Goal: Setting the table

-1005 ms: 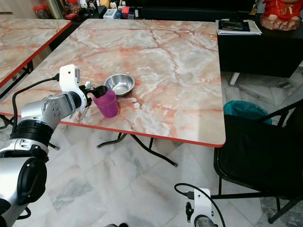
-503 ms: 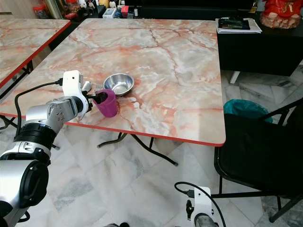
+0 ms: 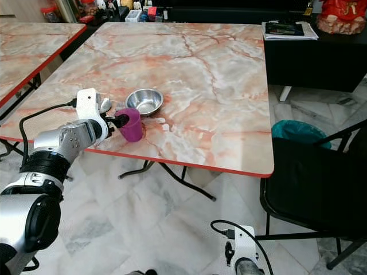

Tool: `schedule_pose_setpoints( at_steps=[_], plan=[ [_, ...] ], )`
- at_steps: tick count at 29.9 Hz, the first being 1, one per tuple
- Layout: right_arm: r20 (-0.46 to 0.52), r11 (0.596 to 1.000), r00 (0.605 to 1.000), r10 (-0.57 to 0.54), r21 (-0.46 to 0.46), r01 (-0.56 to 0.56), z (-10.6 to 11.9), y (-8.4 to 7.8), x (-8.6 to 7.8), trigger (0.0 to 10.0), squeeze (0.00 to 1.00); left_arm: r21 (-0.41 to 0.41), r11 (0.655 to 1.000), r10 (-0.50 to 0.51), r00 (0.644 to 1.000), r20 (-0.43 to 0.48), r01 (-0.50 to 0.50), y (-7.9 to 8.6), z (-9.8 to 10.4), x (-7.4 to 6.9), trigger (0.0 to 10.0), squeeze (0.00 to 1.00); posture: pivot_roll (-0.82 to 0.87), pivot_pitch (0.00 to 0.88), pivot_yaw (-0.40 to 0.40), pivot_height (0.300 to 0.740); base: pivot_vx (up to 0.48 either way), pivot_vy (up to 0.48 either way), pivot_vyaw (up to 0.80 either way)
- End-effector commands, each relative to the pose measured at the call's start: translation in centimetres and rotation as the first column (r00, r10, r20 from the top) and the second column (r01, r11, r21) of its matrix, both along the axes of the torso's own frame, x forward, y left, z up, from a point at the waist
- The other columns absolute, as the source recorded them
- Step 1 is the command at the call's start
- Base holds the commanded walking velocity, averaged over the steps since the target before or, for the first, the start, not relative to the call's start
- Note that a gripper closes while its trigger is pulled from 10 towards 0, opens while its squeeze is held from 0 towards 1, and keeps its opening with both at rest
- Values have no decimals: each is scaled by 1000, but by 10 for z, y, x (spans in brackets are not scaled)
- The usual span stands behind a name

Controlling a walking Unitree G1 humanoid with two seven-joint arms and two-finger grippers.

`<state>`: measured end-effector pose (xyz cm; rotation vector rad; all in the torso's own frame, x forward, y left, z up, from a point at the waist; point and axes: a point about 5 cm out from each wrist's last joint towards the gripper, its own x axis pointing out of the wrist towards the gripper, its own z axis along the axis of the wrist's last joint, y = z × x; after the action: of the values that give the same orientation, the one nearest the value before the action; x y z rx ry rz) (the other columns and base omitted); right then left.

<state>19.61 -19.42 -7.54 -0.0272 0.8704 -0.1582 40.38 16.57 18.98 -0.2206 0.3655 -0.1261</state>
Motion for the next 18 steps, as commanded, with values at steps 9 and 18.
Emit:
schedule_pose_setpoints(
  at_steps=[9,18],
  plan=[
    [-8,1000,1000,-5,6,5,-1,3,-2,10000,0,-21,999,35,999,2,-35,6,0,1,2118,0,-48,128,72,740,0,0,0],
    [-14,1000,1000,-7,12,8,-3,4,-4,10000,0,-56,998,38,999,-5,-38,6,-1,1,0,0,-47,130,77,740,0,0,0]
  ],
)
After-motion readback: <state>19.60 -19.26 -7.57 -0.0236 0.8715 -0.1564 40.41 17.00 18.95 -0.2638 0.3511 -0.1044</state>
